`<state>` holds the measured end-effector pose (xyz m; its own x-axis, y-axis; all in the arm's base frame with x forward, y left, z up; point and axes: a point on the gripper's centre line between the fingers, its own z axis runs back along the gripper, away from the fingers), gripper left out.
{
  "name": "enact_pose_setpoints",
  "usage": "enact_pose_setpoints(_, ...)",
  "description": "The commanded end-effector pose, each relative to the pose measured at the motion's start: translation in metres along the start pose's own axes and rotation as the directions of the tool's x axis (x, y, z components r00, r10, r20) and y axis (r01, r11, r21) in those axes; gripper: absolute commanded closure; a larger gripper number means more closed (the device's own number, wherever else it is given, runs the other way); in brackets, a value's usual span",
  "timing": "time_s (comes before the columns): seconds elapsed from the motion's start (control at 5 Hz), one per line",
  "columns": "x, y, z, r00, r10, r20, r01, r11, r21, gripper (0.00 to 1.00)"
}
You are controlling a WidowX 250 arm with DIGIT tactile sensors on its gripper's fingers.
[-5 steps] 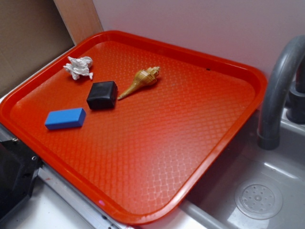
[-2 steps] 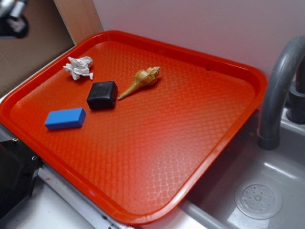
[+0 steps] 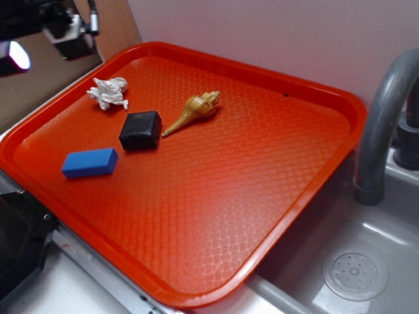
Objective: Grab the white paper.
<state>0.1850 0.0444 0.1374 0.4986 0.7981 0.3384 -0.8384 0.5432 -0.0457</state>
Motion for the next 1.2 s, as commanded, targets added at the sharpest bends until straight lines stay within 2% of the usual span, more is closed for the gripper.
enact_pose_setpoints(0.0,0.05,0.013,-0.051,0.958,0.255,0.133,-0.267,0.961,0.079,0.0)
enact_pose_setpoints(0.4,0.063,0.013,-0.087,0.947,0.238,0.215,-0.27,0.953,0.134,0.0)
enact_pose_setpoints(0.6,0.065,0.012,-0.105,0.946,0.218,0.238,-0.254,0.958,0.132,0.0)
enact_pose_setpoints(1.0,0.067,0.007,-0.131,0.956,0.192,0.222,-0.221,0.968,0.118,0.0)
